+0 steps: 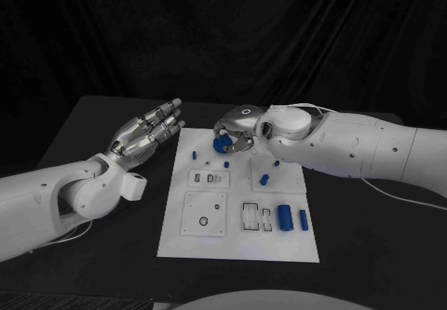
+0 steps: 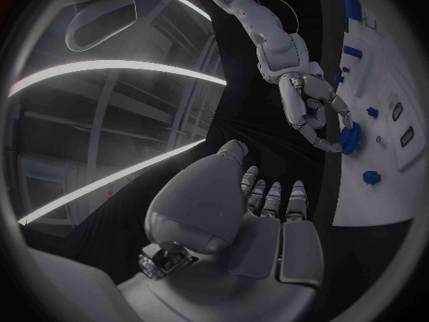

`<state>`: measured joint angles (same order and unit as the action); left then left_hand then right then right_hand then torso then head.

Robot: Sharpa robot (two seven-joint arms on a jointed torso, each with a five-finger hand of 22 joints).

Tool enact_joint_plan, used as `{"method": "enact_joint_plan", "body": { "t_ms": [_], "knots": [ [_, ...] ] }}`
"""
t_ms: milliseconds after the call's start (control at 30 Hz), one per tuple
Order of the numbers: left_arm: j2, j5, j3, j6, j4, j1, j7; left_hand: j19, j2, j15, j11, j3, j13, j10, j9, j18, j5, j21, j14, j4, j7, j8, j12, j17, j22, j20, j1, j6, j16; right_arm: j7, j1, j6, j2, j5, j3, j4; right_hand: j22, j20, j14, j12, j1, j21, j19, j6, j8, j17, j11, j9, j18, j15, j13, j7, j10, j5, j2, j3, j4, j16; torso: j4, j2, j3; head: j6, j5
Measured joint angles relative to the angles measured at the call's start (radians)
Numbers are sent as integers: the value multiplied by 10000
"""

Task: Assemble the parts on the task board

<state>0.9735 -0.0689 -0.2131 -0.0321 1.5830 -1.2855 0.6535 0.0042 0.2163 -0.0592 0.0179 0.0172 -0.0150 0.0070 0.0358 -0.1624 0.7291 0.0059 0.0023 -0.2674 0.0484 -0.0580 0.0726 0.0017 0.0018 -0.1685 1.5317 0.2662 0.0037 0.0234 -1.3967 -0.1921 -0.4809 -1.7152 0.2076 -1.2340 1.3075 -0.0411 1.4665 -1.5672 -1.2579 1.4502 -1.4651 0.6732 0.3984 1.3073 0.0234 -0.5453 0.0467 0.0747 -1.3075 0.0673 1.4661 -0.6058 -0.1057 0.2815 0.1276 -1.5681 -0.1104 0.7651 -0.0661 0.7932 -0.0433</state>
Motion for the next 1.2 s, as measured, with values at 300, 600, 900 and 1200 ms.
{"method": "enact_joint_plan", "body": {
  "t_ms": [300,600,900,1200],
  "knots": [
    [-10,0,0,-33,-8,1,-11,0,0,-36,0,-41,0,0,0,0,0,0,-37,41,0,0,0,-2,0,0,0,0,0,-28,0,-7,25,0,0,40,-1,0,-33,0,85,-341,0,-723,-1545,0,-59,886,0,-33,0,-97,-12,579,-48,243,-133,0,14,-2,6,9,11],
    [-10,0,0,-58,-8,1,-28,0,-39,-36,0,-97,0,0,0,1,45,0,-37,97,0,0,38,-8,0,0,39,0,0,-48,0,-36,5,0,-1,59,-1,0,-33,0,40,-408,0,-784,-1836,0,-58,1210,0,-33,0,-158,-12,489,-92,319,-273,0,32,-4,12,22,16],
    [-15,0,0,-97,-22,4,-50,0,-39,-35,36,-193,-9,37,7,1,44,0,-37,137,37,0,37,-7,0,0,39,37,0,-95,0,-93,-105,0,-1,9,-2,0,-33,0,40,-465,0,-783,-1954,0,-57,1391,0,-33,0,-158,-13,693,-91,318,-273,0,44,-6,17,35,8],
    [-15,0,0,-118,-28,6,-66,0,-7,-35,74,-210,-8,0,9,1,79,0,-37,154,37,0,37,-6,0,0,71,37,0,-108,0,11,-164,-1,-1,41,-2,0,-33,0,492,-601,0,-1384,-2647,0,-25,2272,0,-33,0,-178,1,799,71,150,-104,0,47,-6,17,48,-2]
  ]
}}
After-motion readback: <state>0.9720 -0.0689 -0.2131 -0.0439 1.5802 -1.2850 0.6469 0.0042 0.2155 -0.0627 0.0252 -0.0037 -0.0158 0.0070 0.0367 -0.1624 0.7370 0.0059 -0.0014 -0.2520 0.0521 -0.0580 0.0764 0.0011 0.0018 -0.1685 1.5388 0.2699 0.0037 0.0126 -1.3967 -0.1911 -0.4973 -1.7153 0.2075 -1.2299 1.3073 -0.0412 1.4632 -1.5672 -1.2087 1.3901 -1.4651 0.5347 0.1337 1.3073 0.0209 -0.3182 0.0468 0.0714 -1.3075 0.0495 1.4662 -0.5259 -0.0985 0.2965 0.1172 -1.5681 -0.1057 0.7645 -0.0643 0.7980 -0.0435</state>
